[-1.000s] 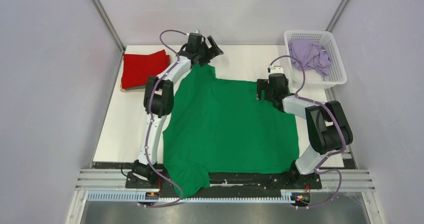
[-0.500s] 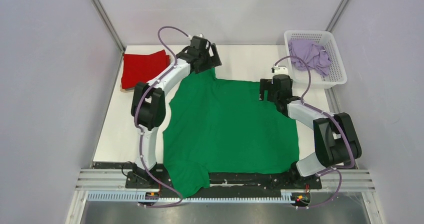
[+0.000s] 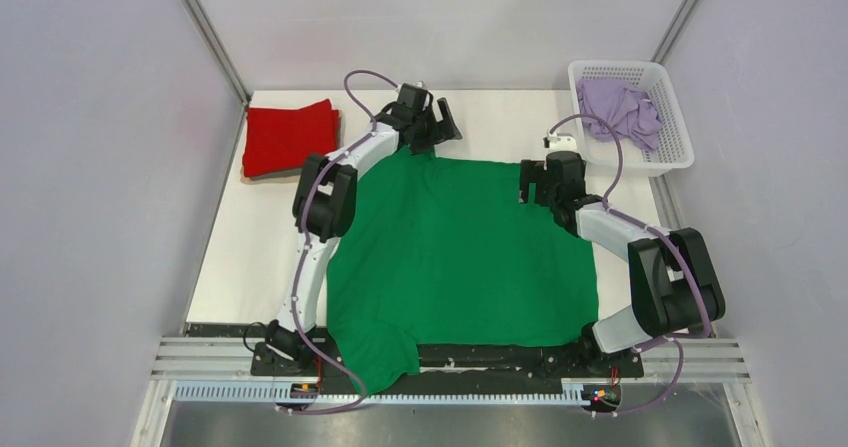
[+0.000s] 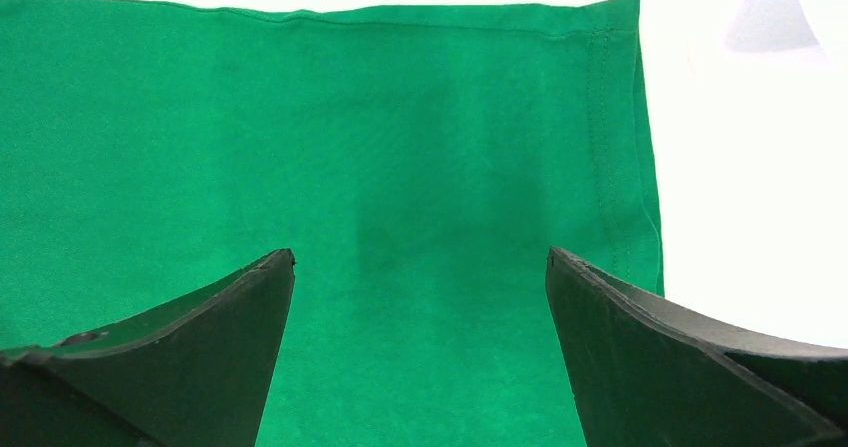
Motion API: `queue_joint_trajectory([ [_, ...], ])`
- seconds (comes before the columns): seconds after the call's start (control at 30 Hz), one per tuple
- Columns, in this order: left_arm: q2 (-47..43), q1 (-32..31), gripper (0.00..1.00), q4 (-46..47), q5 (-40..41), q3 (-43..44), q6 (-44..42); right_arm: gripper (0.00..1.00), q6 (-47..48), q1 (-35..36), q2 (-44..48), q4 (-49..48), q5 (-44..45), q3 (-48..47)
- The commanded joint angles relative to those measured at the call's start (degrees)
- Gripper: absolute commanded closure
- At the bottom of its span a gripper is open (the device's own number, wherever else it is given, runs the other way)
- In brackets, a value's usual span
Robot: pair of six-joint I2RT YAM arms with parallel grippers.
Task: Fold and stack the t-shirts
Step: Flatten out the tshirt
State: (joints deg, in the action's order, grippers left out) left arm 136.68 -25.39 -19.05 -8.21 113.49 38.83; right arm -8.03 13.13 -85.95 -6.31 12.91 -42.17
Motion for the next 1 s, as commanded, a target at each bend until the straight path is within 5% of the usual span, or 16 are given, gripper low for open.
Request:
queue_joint_trajectory([
  [0.0, 4.91, -0.18, 0.00, 4.02, -6.15, 7.32, 3.98, 0.02, 0.00, -0.12, 0.53, -0.73, 0.15, 0.25],
  [0.33, 5.13, -0.20, 0.00, 2.43, -7.01, 12.69, 2.08, 0.02, -0.23, -0.10, 0.14, -0.50, 0.13, -0.01],
  [0.7, -18.00, -0.12, 0.00, -2.53, 12.89, -15.20, -7.05, 0.02, -0.44, -0.16, -2.29, -0.17, -1.34, -2.36],
  [0.97, -12.50, 0.25, 0.00, -13.80, 19.15, -11.30, -8.21, 0.02, 0.08, -0.14, -5.62, -0.17, -0.80, -3.93],
])
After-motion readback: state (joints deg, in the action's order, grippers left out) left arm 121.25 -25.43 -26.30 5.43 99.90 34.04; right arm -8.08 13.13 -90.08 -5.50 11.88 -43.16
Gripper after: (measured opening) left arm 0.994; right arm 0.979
